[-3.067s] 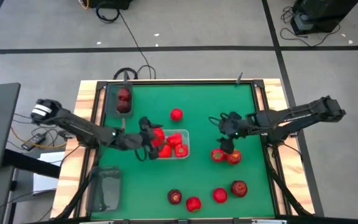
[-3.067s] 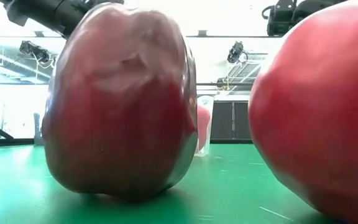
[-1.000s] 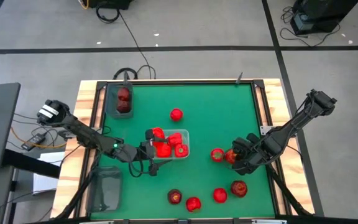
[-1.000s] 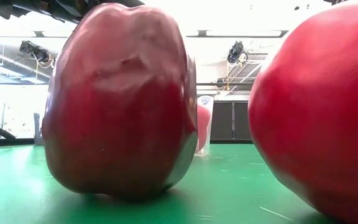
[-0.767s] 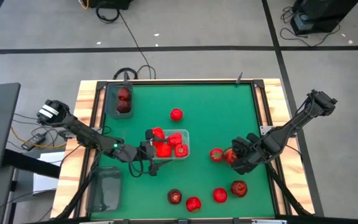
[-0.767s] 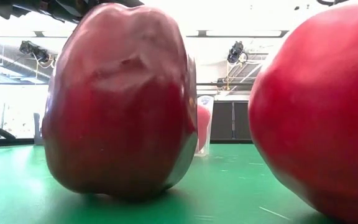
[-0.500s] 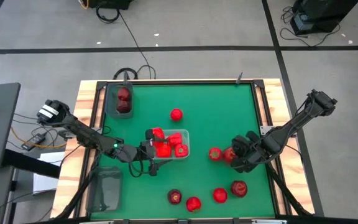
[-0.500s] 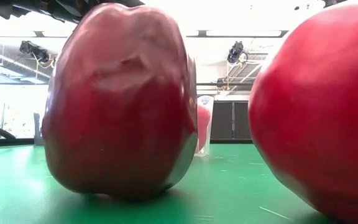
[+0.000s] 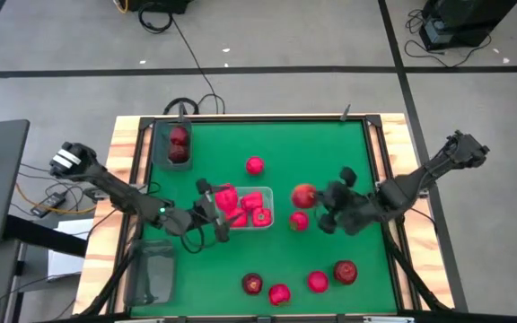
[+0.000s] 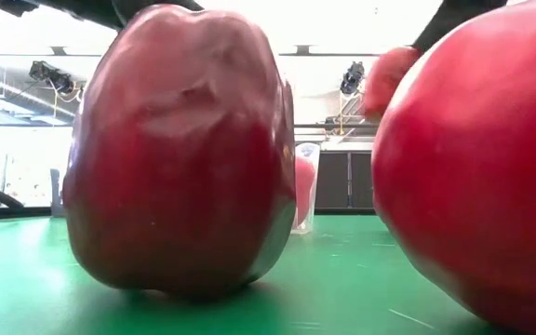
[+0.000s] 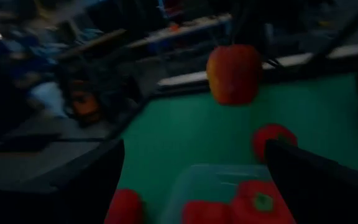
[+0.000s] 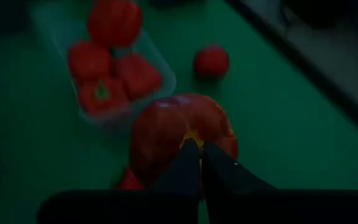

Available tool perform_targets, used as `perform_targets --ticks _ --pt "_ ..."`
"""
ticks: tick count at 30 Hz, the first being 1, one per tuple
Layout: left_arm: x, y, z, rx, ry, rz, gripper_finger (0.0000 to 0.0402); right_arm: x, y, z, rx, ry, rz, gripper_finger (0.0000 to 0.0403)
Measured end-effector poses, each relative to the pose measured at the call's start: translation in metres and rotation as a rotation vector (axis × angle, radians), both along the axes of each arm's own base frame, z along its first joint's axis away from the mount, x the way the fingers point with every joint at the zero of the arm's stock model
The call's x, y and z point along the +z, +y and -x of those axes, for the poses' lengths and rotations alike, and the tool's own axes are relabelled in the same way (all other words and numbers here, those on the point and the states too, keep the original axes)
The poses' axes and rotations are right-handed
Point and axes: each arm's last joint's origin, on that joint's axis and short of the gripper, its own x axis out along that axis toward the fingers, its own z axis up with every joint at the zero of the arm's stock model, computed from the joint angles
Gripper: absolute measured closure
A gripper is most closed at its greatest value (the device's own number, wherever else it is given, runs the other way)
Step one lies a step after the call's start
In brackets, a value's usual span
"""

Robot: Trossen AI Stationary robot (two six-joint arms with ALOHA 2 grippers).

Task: Sort produce into baskets
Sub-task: Put the red apple into the top black bin

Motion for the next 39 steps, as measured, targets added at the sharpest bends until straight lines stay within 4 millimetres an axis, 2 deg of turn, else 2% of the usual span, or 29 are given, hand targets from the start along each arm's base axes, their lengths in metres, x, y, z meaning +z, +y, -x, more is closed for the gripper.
perform_targets --ticks 6,9,13,18,26,30,34,39 --pt "0.032 -0.004 0.034 0.067 -0.068 0.019 0.0009 0.012 -0.034 -0.051 0.125 -0.18 0.062 0.0393" --pt "0.042 -0.005 0.052 0.054 -0.075 0.052 0.0009 0.017 -0.056 -0.078 0.197 -0.31 0.076 0.0393" --pt "0.039 -0.003 0.061 0.038 -0.037 0.081 0.0009 0.007 -0.079 -0.105 0.267 -0.376 0.064 0.0393" --pt "0.028 -0.001 0.051 0.033 0.039 0.023 0.0008 -0.014 -0.096 -0.127 0.296 -0.379 0.066 0.0393" --pt "0.02 0.016 0.035 0.018 0.066 0.087 0.0008 -0.028 -0.091 -0.146 0.426 -0.391 0.22 0.0393" --pt "0.02 0.028 0.029 -0.003 0.075 0.115 0.0008 -0.026 -0.085 -0.146 0.479 -0.401 0.264 0.0393" --pt "0.021 0.036 0.02 -0.116 0.059 0.178 0.0008 -0.023 -0.081 -0.146 0.514 -0.409 0.295 0.0393" --pt "0.02 0.047 0.009 -0.11 0.015 0.202 0.0008 -0.021 -0.076 -0.146 0.557 -0.424 0.307 0.0393"
